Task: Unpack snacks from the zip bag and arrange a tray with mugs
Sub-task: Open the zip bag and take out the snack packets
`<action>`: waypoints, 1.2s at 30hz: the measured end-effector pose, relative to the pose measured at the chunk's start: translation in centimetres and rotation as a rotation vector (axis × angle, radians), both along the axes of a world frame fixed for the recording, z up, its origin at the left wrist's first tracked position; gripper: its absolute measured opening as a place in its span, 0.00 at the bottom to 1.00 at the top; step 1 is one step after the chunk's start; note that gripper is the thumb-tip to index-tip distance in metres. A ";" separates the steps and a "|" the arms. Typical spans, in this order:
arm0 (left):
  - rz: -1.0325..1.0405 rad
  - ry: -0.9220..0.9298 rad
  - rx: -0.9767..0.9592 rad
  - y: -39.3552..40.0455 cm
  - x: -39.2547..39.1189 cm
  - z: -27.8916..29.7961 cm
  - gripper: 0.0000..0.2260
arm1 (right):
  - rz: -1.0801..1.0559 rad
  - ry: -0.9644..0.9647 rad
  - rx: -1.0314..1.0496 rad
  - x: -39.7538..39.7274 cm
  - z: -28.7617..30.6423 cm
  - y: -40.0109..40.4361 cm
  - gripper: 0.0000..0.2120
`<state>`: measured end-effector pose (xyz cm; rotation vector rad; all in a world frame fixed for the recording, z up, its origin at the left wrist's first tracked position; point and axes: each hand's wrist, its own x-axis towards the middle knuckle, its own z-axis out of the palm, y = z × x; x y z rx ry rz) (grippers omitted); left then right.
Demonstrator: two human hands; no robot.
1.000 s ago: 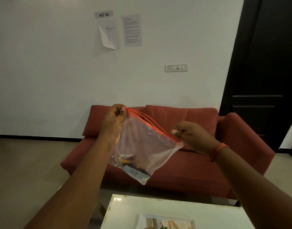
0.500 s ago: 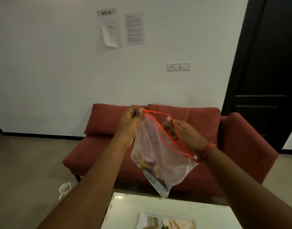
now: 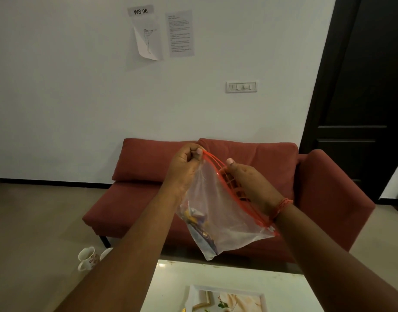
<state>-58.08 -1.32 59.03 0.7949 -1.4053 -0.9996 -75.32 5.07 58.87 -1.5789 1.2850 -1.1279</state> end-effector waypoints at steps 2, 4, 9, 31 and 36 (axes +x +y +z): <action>-0.002 -0.006 -0.002 0.0 0.0 -0.1 0.07 | -0.040 0.119 -0.047 0.0 -0.3 -0.1 0.23; 0.001 -0.015 0.001 0.0 -0.1 -0.1 0.06 | -0.070 0.152 -0.058 0.1 -0.5 -0.3 0.18; 0.034 -0.013 0.011 -0.2 -0.2 -0.5 0.06 | -0.035 0.205 -0.060 0.5 -0.8 -0.2 0.17; 0.476 -0.208 0.087 2.8 -3.3 -4.3 0.12 | -0.307 0.378 -0.199 0.6 -2.5 -2.3 0.08; 0.132 -0.167 0.476 3.8 -4.8 -5.3 0.19 | -0.312 0.355 -0.185 0.7 -3.2 -2.4 0.08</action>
